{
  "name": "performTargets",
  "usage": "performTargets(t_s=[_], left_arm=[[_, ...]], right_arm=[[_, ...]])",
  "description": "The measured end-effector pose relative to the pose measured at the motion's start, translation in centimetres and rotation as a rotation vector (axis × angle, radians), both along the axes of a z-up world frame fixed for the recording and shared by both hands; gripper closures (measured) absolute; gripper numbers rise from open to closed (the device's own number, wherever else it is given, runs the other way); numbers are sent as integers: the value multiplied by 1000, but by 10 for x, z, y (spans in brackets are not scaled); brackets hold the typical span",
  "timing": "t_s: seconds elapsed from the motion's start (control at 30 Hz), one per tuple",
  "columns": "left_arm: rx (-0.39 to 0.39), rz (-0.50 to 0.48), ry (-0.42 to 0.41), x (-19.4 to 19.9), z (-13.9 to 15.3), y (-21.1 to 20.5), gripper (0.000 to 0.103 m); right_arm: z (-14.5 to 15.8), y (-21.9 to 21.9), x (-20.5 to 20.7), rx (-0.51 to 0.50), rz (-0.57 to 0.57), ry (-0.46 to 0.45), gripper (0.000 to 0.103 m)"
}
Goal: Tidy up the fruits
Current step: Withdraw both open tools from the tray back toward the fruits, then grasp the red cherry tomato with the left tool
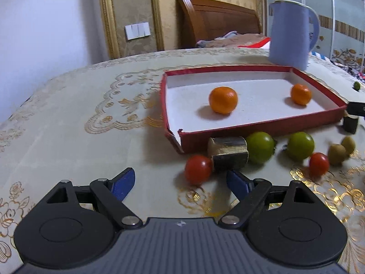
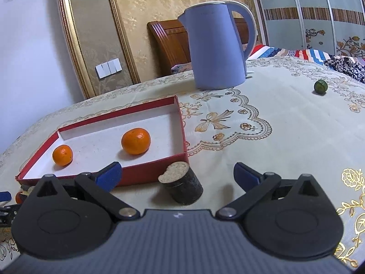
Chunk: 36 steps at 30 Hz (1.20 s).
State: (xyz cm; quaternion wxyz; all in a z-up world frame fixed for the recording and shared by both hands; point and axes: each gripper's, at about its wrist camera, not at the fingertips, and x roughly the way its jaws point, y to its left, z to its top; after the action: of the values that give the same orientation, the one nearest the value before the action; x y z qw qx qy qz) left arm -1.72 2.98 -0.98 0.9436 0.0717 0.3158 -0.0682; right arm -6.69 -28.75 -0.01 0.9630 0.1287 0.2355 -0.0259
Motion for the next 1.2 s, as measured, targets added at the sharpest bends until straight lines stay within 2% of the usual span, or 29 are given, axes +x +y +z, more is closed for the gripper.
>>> performTargets(t_s=[0.1,0.23,0.37,0.47,0.5,0.57,0.7,0.87,1.2], left_arm=[[31,71,-24,1,-1,1,15],[39,82,-24,-1,-1,0,16],[49,22,-35,-9,0,-9,50],[96,11,-59,-11,-1,-18,51],[97,0,-61,-11,-1,-19,57],[88,-24,-57,-12,-1,-18,62],[46,-50,-41,-8,-1,-13,65],[-68,-45,-4,-1,0,0,65],[-65,-53,-11,0,-2,-1,65]], right_arm=[[-1,-2,1,11,-1,6,0],[-1,-2,1,13,0,9,0],[-2,-2,3,15,-2,21,0],[-2,-3,3,18,-7,24,0],[-2,-4,3,19,-8,23,0],[-2,-3,3,17,-9,21,0],[-2,-2,2,11,-7,26,0],[-1,-1,2,5,-4,29,0],[-1,0,3,3,-5,43,0]])
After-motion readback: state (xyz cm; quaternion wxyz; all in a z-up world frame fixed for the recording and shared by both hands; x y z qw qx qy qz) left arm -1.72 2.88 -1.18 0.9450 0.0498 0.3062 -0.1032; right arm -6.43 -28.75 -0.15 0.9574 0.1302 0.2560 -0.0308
